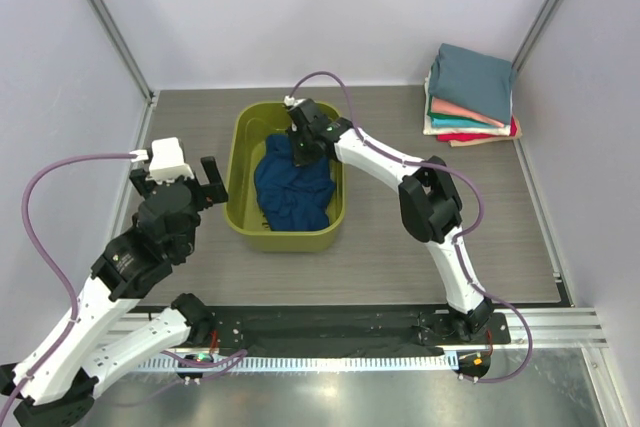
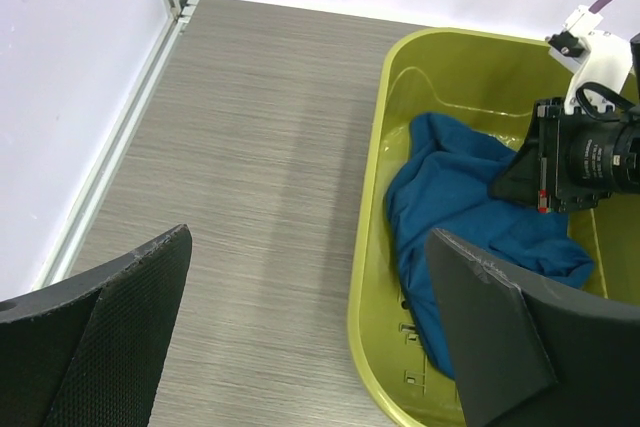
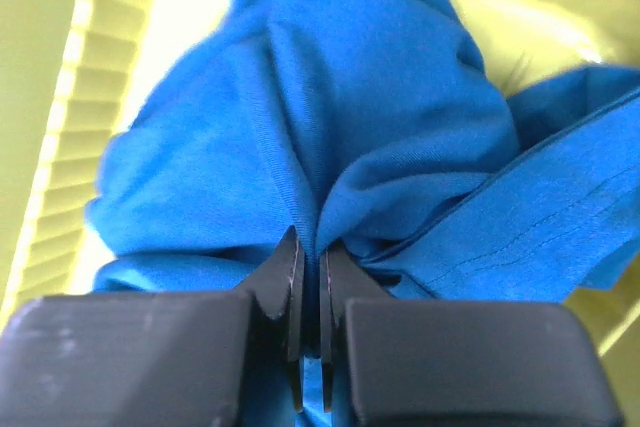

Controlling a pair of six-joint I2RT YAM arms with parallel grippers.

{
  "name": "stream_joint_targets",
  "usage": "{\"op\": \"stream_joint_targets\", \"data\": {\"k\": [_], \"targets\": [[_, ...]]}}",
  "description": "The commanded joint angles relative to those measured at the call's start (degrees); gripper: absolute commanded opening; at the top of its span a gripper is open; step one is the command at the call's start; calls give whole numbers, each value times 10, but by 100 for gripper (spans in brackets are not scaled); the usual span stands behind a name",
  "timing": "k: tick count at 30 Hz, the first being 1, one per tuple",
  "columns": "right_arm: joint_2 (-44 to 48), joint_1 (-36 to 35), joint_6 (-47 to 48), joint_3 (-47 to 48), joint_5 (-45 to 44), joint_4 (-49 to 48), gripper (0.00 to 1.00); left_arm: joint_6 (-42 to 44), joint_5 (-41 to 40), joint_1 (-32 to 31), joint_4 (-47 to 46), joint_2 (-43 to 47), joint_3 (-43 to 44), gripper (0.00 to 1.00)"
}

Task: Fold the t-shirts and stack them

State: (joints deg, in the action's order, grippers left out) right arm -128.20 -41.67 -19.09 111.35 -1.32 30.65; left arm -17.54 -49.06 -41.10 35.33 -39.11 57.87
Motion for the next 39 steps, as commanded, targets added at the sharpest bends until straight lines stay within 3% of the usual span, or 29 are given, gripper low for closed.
{"op": "stream_joint_targets", "data": {"k": [1,6,9,10,13,19,21,23,24,27,30,36,39], "targets": [[34,-11,19,75,29,-3,1,1,-20,5,-27,7,0,100],[39,-19,-8,269,113,-25,1,-12,-53,9,-31,45,-3,98],[63,-25,-49,288,227,-165,1,-9,-71,11,-47,81,-18,98],[90,-32,-80,269,245,-288,1,-7,-79,12,-51,90,-23,98],[96,-45,-138,228,273,-456,1,-9,-89,16,-60,115,-28,95],[-52,-46,-272,323,347,-556,1,-10,-81,31,-68,129,-35,94],[-112,-46,-280,355,368,-527,1,-10,-72,37,-68,126,-34,93],[-134,-46,-253,364,398,-449,65,-10,-69,39,-68,121,-33,93],[-132,-46,-189,356,396,-407,99,-10,-68,40,-66,120,-33,93],[-84,-44,-72,257,307,-280,100,-10,-68,40,-67,120,-34,93],[7,-36,-8,153,192,-265,100,-11,-66,43,-68,113,-35,94],[114,-10,59,137,52,-152,100,-9,-57,48,-67,92,-33,94],[188,5,75,52,-20,-140,100,-9,-60,49,-65,87,-34,96]]}}
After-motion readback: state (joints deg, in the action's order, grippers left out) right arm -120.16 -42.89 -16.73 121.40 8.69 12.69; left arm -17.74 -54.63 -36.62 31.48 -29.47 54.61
